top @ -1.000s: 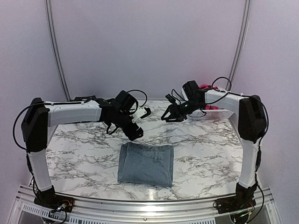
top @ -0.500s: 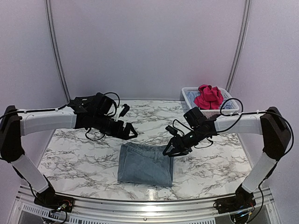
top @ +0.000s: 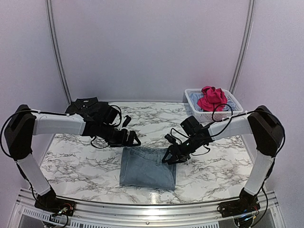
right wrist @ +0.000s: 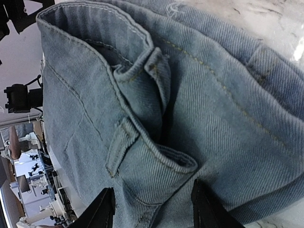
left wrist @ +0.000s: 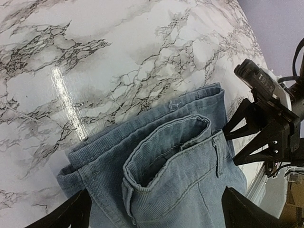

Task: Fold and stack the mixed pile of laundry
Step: Smooth out the square-folded skirt at the center of the board.

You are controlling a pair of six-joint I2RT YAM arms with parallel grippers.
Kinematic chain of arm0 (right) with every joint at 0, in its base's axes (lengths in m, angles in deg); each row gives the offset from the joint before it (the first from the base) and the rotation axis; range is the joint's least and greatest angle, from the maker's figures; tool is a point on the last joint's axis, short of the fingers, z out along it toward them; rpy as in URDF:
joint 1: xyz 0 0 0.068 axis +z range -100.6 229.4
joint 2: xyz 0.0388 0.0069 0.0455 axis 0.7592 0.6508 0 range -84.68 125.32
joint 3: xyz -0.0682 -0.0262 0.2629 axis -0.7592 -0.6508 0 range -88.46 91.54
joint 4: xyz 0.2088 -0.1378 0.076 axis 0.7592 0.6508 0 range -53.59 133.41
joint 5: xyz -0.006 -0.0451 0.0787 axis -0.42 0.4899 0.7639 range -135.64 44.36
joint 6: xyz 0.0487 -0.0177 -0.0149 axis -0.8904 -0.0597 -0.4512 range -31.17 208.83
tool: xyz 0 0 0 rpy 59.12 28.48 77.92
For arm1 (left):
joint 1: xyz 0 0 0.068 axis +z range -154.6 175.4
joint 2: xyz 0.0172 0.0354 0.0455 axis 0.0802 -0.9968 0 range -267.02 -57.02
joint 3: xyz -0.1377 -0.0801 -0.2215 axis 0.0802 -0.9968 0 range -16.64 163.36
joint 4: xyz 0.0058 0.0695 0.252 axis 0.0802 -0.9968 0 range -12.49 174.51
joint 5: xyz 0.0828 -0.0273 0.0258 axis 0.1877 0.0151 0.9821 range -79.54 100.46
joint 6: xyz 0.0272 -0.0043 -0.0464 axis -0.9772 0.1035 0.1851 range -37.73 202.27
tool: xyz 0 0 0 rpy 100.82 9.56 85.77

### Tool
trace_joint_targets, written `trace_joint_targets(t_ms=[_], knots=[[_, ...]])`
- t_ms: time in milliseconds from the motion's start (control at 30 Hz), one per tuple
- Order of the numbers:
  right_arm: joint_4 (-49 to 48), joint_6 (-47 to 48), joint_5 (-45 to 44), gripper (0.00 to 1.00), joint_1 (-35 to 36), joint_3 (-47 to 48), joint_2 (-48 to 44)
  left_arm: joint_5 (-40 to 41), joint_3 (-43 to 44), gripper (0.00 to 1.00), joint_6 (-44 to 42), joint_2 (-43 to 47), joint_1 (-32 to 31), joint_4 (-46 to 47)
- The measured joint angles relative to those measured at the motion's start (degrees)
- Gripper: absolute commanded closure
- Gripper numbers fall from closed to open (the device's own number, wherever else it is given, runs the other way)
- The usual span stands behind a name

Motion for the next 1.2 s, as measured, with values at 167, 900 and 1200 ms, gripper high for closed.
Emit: trace_joint_targets(t_ms=[167,900,1200], knots=[[-1.31,-0.20,0.31,0.59,0.09,2.03,2.34,-1.44,-0.26,0.04,0.44,-3.15,0.24,1.25],[-1.66,0.83,-0.17,1.00,-0.15,10.05,0.76,-9.99,-2.97,0.57,0.46,-9.03,2.21,7.80],[-1.11,2.38,-5.18,1.00,-1.66,10.29,8.52,-9.90,-2.58,0.77,0.74,-11.61,3.78,8.85]])
